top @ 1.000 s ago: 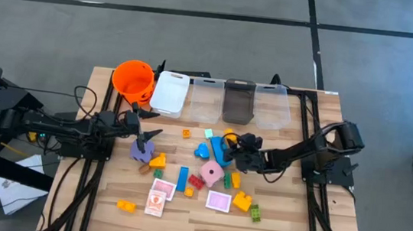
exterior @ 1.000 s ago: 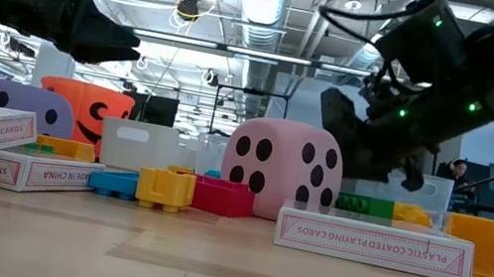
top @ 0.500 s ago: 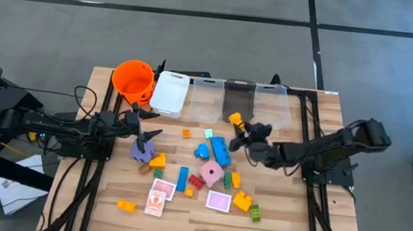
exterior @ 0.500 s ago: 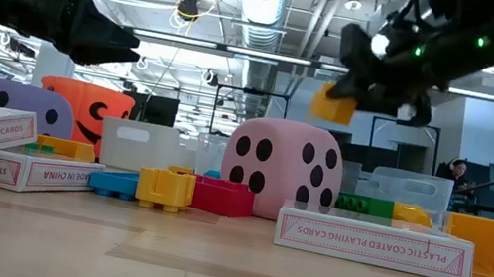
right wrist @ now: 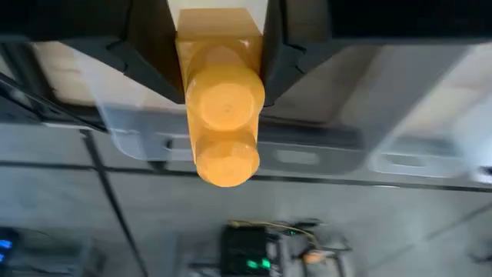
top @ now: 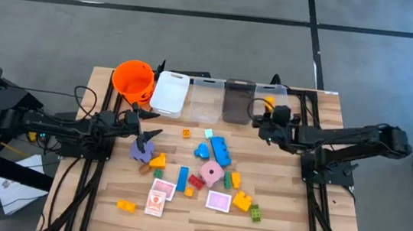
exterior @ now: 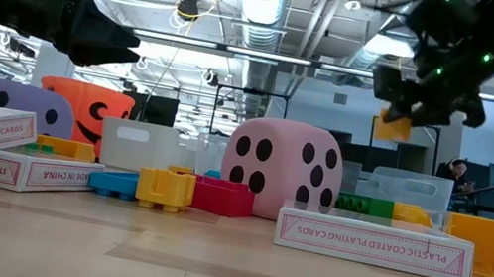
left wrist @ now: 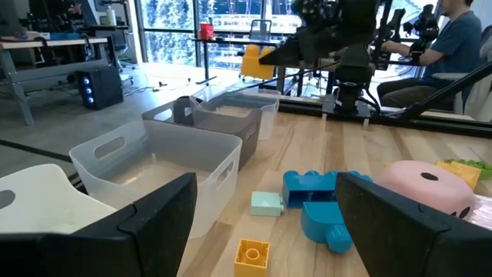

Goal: Pick & Place Toys
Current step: Put the big yellow game piece into the right transparent bin

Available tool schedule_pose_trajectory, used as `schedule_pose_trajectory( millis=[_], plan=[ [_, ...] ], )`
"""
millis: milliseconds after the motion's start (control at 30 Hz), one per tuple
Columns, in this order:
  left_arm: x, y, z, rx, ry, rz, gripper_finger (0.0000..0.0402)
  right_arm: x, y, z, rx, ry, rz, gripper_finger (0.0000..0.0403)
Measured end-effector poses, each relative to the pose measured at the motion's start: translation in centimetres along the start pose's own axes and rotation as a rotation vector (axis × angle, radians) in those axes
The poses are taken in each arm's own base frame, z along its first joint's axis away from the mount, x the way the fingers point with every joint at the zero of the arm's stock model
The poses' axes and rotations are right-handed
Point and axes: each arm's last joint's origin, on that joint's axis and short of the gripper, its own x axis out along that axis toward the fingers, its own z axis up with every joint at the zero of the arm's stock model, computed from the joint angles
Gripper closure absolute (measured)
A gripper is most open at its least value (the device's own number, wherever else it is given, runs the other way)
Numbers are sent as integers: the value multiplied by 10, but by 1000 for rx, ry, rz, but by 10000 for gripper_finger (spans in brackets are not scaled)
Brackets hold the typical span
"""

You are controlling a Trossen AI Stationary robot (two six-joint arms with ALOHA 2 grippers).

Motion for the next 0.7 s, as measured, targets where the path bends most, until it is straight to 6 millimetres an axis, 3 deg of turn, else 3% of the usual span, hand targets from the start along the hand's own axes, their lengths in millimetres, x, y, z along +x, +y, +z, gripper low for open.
schedule_pose_trajectory(
  millis=[200, 333, 500, 700],
  plan=[
    [0, 0, 0, 0, -1, 0, 101, 3, -2, 1, -29, 3, -18, 130],
    [0, 0, 0, 0, -2, 0, 101, 2, -1, 0, -55, 7, -8, 74],
    [0, 0, 0, 0, -1, 0, 101, -12, 8, -7, -110, 101, 153, 46],
    [0, 0, 0, 0, -1, -2, 101, -53, 28, -21, -185, 238, 524, 49]
  ],
)
